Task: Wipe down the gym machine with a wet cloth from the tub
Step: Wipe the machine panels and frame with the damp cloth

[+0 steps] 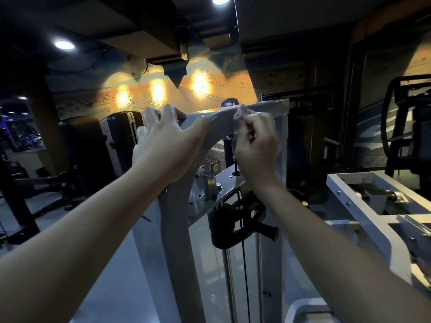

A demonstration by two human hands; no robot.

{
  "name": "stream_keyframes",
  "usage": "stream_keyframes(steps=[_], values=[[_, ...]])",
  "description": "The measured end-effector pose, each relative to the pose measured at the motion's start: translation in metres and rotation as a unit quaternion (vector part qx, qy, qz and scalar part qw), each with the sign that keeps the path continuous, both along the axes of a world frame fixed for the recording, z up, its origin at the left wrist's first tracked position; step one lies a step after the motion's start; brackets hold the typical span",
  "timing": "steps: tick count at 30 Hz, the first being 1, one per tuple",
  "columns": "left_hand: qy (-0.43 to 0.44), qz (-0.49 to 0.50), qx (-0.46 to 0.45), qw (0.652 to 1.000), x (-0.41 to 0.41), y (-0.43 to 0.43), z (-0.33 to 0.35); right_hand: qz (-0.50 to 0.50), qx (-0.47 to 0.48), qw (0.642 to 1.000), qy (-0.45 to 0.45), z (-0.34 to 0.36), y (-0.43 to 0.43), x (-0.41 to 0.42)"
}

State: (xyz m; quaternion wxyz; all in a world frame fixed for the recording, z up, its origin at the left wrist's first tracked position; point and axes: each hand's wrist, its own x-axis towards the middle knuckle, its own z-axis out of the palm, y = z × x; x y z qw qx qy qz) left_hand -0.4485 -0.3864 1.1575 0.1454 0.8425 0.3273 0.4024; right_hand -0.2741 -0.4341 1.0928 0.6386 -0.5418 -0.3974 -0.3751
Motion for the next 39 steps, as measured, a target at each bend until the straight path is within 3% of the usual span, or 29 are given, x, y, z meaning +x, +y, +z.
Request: stream_keyframes(steps=[2,6,7,12,13,17,18,24,28,30,35,39], values=[[-0.001,0.002,0.001,1.0,0.0,0.0,0.0,-0.008,-0.002,0.999,-0.044,-0.006,0.003,0.008],[0.005,0.005,-0.001,1.0,-0.001,-0.003,0.001,-0.026,-0.008,0.989,0.147,0.024,-0.002,0.053],[0.006,0.006,-0.002,1.0,-0.002,-0.003,0.001,-0.025,-0.008,0.987,0.156,0.024,-0.001,0.052],[-0.003,0.0,-0.008,1.0,-0.001,0.001,-0.001,-0.004,0.021,0.999,-0.05,-0.006,0.009,0.021],[-0.003,-0.001,-0.011,1.0,0.0,0.001,-0.002,-0.01,0.018,0.999,-0.044,-0.003,0.009,0.034],[-0.006,-0.004,-0.007,1.0,-0.001,0.004,-0.001,-0.037,-0.007,0.982,0.185,0.021,0.008,0.103],[-0.006,-0.005,-0.007,1.0,-0.001,0.005,-0.001,-0.046,-0.013,0.979,0.199,0.021,0.009,0.107],[-0.005,-0.009,-0.007,1.0,0.002,0.011,-0.001,-0.007,-0.02,1.0,0.013,-0.005,0.006,0.091],[-0.007,-0.009,-0.007,1.0,0.003,0.01,-0.002,-0.038,-0.047,0.984,0.17,0.02,-0.001,0.135],[-0.008,-0.009,-0.01,1.0,0.002,0.01,-0.001,-0.042,-0.042,0.986,0.157,0.018,0.005,0.128],[-0.009,-0.006,-0.01,1.0,0.002,0.011,0.0,-0.024,-0.034,0.999,-0.003,-0.007,0.01,0.103],[-0.014,-0.009,-0.015,1.0,0.001,0.007,-0.001,-0.059,-0.052,0.987,0.138,0.02,0.004,0.137]])
